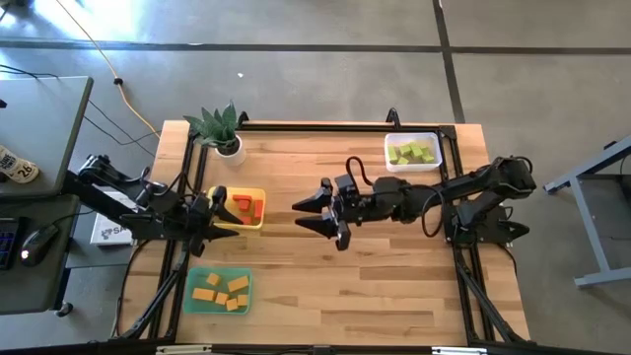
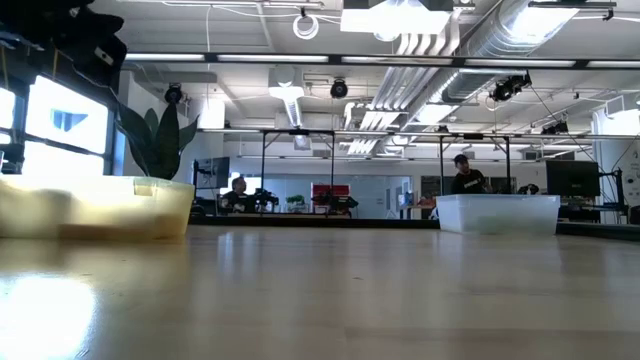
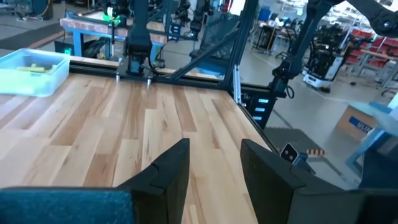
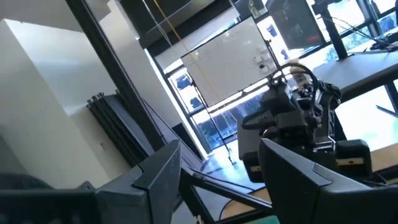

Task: Sort & place blocks by color
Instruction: Return to Home Position

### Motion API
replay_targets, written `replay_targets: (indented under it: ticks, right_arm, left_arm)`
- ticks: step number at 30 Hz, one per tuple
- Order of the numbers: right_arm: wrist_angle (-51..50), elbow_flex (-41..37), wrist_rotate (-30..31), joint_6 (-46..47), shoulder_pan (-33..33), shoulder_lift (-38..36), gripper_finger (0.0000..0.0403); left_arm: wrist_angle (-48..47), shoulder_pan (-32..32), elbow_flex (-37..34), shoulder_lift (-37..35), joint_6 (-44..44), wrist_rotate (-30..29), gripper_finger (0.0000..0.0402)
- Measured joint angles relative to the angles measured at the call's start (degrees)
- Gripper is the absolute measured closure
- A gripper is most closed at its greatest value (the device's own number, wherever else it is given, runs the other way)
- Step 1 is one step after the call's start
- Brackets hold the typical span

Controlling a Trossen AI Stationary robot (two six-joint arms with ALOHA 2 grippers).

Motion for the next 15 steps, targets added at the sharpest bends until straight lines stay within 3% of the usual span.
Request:
replay_targets:
  ticks: [9, 15]
  right_arm:
    - [-0.5, 0.0, -1.4, -0.1, -0.8, -0.9, 0.0201]
    - [-6.9, 0.0, -13.6, 0.1, -4.7, -6.3, 0.0201]
  left_arm:
    - [0.0, 0.0, -6.6, -8.1, -0.4, -1.4, 0.0271]
    - [-0.7, 0.0, -10.2, -10.4, -0.4, -3.1, 0.0271]
